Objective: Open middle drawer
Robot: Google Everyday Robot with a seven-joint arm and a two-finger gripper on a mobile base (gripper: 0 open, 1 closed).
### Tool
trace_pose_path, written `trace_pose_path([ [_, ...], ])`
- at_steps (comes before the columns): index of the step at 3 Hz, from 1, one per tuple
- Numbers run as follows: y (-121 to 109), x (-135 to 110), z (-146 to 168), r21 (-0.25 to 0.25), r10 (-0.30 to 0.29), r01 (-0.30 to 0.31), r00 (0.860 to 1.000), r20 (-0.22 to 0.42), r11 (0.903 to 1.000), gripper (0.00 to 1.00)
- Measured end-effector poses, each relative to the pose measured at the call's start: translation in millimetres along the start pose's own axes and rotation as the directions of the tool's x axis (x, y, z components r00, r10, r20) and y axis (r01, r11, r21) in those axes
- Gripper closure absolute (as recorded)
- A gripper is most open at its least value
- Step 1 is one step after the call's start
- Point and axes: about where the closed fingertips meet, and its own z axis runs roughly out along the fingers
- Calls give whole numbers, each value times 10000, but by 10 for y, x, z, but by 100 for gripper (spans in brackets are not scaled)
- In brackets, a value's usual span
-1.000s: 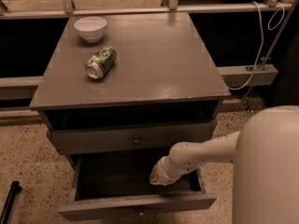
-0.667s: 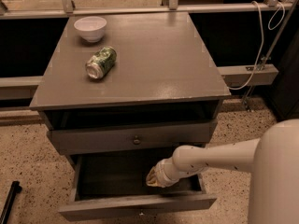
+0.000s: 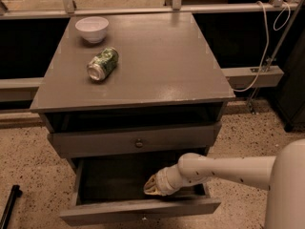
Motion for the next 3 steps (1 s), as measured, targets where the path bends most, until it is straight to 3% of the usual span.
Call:
trace_pose_path([
  [2, -53, -173, 485, -356, -700, 736, 9933, 924, 9967, 100],
  [3, -96, -252, 515, -229, -986, 1020, 9880, 1193, 9945, 100],
])
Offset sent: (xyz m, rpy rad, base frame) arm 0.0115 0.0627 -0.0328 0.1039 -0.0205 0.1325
